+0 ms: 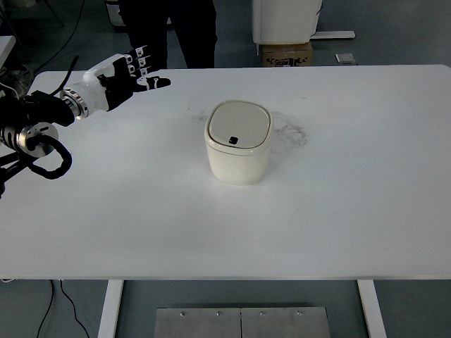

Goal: Open trash bin

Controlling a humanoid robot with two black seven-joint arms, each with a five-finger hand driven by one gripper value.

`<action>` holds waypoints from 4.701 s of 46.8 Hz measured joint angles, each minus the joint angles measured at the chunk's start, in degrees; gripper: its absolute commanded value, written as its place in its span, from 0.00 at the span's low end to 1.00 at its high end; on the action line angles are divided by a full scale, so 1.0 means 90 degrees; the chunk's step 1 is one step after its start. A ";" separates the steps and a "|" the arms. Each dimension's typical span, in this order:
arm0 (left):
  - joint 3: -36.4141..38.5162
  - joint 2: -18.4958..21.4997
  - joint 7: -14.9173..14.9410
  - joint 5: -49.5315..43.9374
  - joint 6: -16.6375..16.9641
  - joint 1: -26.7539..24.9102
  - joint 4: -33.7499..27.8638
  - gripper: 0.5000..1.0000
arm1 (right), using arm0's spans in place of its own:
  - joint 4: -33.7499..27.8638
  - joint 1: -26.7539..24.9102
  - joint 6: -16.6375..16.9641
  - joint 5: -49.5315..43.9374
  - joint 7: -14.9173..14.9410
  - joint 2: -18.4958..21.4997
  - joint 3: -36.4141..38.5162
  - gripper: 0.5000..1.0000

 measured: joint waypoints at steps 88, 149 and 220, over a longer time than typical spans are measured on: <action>0.0620 -0.0545 0.0006 0.6308 -0.2631 -0.2032 -0.0678 1.00 | 0.0000 0.0000 0.0000 -0.0002 0.0002 0.0000 0.0000 0.98; 0.0769 -0.0799 0.0008 0.6445 -0.2629 -0.1934 -0.0625 1.00 | 0.0000 0.0000 -0.0003 -0.0004 0.0002 0.0000 0.0000 0.98; 0.0763 -0.0942 0.0003 0.6649 -0.2628 -0.1933 -0.0614 1.00 | 0.0000 0.0000 -0.0003 -0.0002 0.0002 0.0000 0.0000 0.98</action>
